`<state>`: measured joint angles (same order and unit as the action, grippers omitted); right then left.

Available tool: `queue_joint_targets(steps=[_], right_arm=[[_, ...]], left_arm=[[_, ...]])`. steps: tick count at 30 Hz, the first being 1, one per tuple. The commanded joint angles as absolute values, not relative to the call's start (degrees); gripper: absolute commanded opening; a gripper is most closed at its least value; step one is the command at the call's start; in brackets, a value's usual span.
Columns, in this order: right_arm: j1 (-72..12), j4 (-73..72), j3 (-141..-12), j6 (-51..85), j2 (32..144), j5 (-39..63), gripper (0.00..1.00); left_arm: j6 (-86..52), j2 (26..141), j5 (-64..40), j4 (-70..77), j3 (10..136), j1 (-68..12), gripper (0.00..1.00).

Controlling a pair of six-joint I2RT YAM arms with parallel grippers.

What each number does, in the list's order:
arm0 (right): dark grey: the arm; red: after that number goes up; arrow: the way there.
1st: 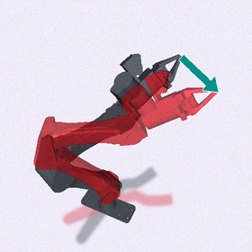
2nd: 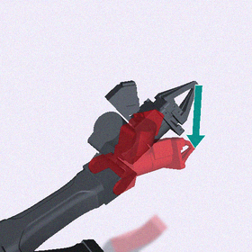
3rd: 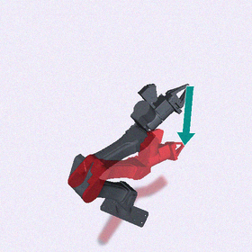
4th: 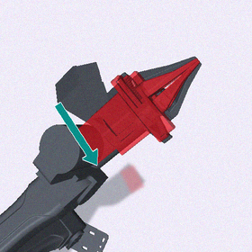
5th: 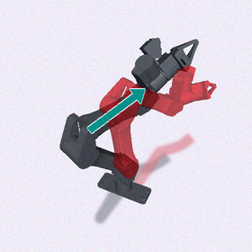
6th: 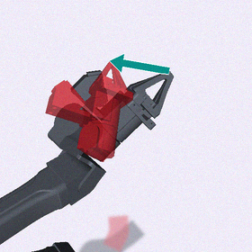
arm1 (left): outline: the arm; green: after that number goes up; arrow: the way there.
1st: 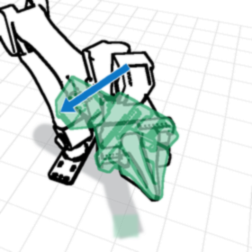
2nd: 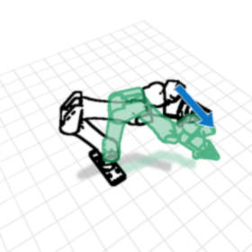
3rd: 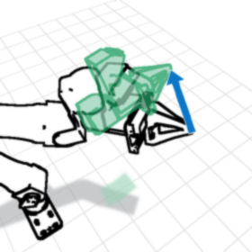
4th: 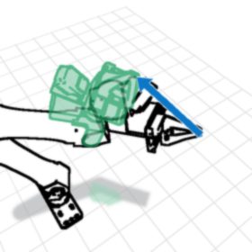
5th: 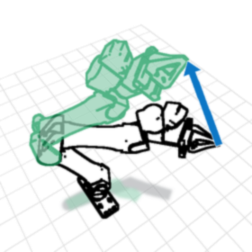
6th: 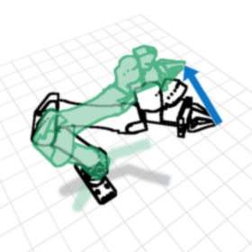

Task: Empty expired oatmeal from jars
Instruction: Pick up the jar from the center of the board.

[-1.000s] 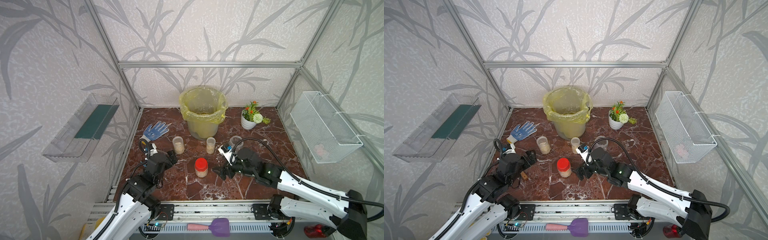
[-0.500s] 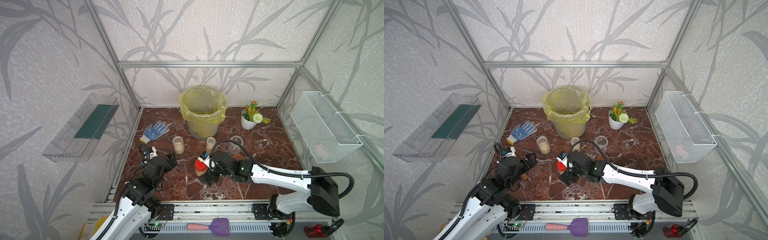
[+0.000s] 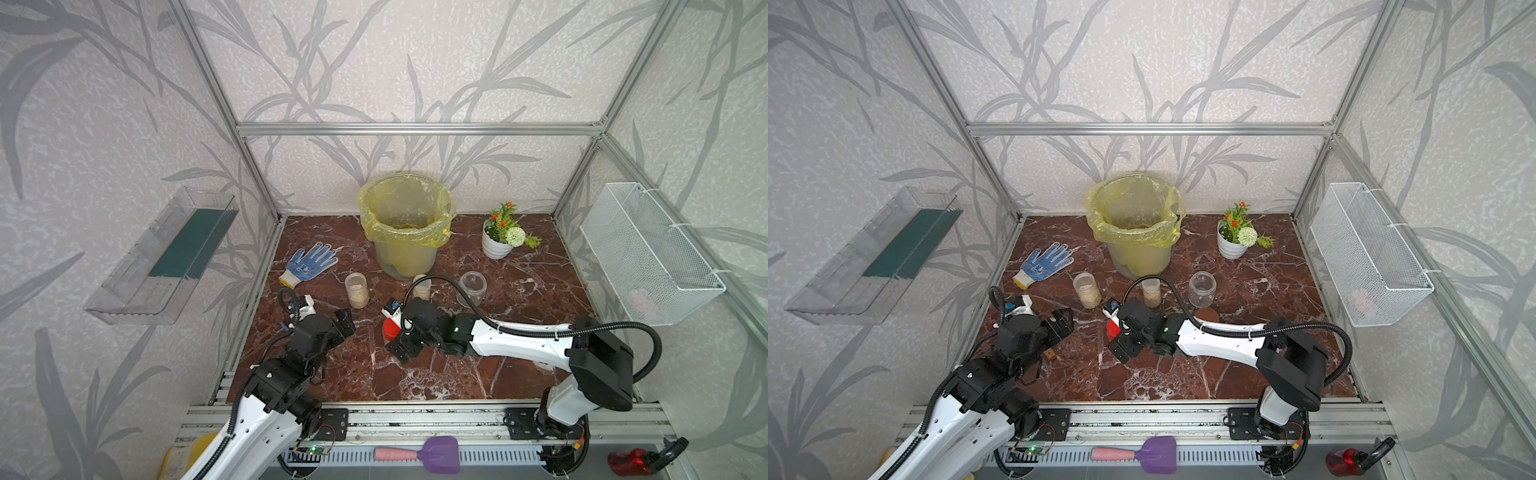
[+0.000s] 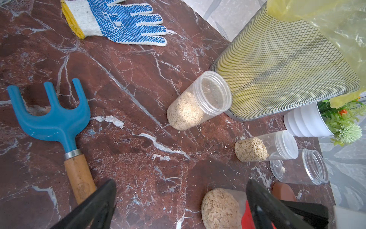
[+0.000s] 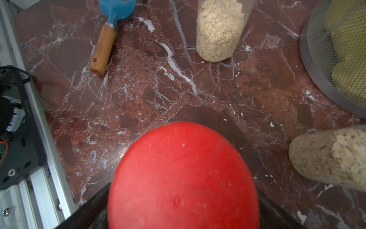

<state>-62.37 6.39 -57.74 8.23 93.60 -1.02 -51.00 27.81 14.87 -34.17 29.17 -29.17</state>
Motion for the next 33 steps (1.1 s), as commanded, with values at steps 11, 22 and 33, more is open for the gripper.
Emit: queue_joint_targets(steps=[11,22,33], right_arm=[[-60.88,2.59,-63.32,8.05,100.38,0.9,0.92],[-60.04,3.8,-60.94,8.83,96.1,0.96,0.54],[-53.99,18.97,-63.86,14.09,81.72,6.9,0.42]], left_arm=[[-49.49,28.42,14.67,-33.66,28.26,-28.94,0.99],[-46.27,29.09,12.99,-30.35,28.26,-29.0,0.99],[-30.77,29.51,1.28,-18.9,30.07,-28.96,0.99]])
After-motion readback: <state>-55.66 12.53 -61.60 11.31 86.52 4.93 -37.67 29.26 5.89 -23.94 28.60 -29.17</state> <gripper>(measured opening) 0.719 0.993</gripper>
